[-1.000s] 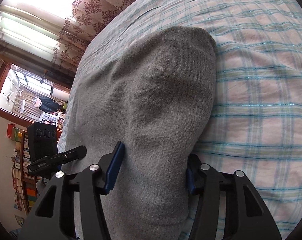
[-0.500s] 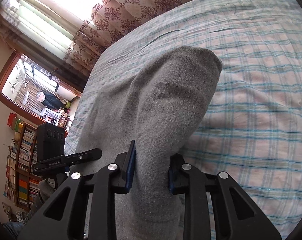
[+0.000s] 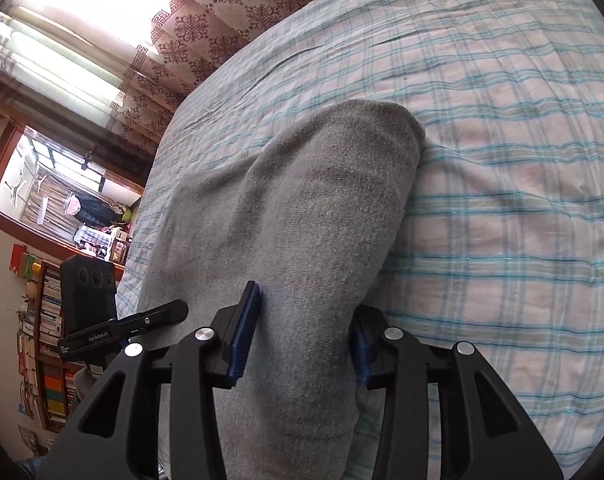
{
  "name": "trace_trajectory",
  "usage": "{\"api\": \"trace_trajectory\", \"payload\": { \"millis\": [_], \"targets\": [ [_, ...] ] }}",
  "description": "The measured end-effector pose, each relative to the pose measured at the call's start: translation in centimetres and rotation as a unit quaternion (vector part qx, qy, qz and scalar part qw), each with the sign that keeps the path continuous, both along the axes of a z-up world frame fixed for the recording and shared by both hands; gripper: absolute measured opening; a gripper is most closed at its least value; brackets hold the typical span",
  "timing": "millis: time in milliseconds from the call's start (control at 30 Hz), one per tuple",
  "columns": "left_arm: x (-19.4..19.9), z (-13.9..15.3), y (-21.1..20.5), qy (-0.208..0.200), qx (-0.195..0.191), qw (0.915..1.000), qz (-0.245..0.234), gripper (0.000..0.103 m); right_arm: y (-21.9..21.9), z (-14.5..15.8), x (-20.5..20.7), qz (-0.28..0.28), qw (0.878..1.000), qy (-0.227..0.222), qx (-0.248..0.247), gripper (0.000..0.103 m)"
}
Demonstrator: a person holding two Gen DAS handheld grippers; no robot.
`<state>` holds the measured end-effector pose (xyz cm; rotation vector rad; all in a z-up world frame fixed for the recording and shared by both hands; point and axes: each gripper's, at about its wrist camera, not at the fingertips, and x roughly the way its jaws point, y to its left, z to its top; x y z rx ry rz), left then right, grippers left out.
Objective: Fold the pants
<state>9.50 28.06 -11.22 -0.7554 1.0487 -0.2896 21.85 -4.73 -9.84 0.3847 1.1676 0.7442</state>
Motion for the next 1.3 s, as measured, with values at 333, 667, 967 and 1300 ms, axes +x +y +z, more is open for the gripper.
{"api": "trace_trajectory", "payload": {
  "millis": [333,667,967,1300],
  "targets": [
    [-0.1,-1.1,0.7,-0.007,-0.027,0.9996,-0.001,0.046,2.5,-2.8,0.4,0.036,0.996,0.053,0.063,0.029],
    [2.1,2.6,-1.4,-0.038,-0.019,0.9989,-0.017,0.044,0.4,4.9,1.2,0.044,0.993,-0.030,0.104,0.027],
    [10.0,5.3,-8.9,-0.061,-0.021,0.9946,-0.082,0.044,-8.6,8.1,5.1,-0.024,0.994,-0.063,0.091,0.027],
    [18.8,3.6,-16.5,-0.038,-0.029,0.9917,-0.120,0.044,-17.3,5.7,11.8,-0.056,0.995,-0.038,0.076,0.027]
  ]
}}
